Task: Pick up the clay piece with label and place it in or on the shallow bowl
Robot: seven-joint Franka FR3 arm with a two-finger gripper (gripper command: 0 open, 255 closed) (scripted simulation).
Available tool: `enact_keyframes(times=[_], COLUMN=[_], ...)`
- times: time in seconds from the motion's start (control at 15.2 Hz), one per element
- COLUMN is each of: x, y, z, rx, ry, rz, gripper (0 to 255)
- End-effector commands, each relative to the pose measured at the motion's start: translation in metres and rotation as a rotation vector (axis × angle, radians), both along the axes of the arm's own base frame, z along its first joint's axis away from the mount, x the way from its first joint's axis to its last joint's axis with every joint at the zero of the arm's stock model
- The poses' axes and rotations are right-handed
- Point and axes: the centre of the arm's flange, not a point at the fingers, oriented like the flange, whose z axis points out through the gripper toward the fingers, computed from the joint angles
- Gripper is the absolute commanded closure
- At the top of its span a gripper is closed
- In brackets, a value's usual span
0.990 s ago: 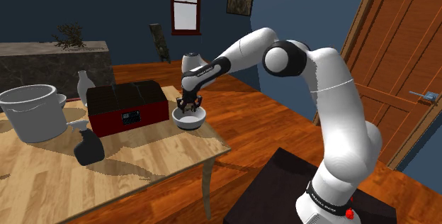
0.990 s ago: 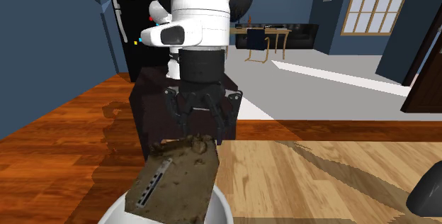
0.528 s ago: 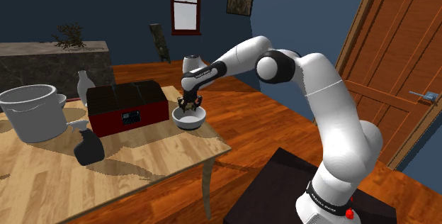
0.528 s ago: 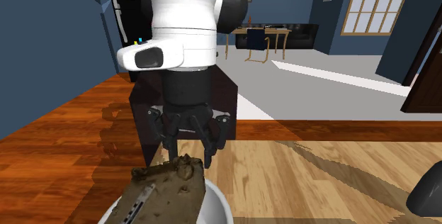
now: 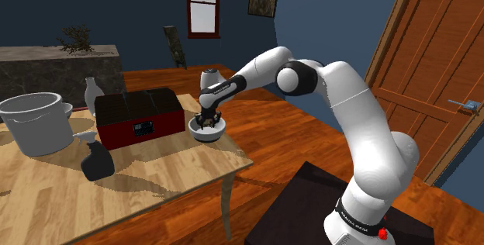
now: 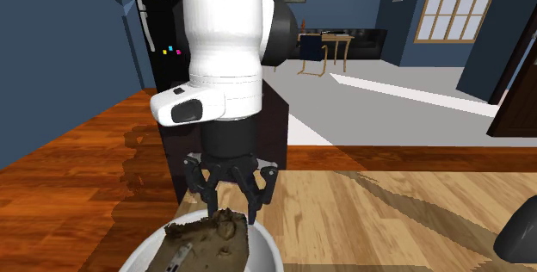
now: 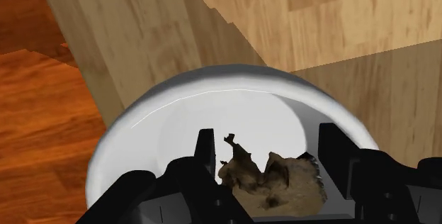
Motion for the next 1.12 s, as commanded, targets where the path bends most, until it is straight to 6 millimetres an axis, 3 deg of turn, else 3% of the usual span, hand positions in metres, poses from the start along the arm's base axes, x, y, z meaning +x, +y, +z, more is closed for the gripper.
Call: enact_keyframes(times=[0.0,0.53,0.59,0.92,1.06], x=[0.0,0.0,0.0,0.0,-0.003], y=[0.0,0.0,0.0,0.0,0.002], z=[-0.011,-0.016,-0.016,-0.016,0.01], rx=[0.0,0.0,0.0,0.0,0.0], ry=[0.0,0.0,0.0,0.0,0.0], rz=[0.0,0.0,0.0,0.0,0.0], gripper=[255,255,0,0,0])
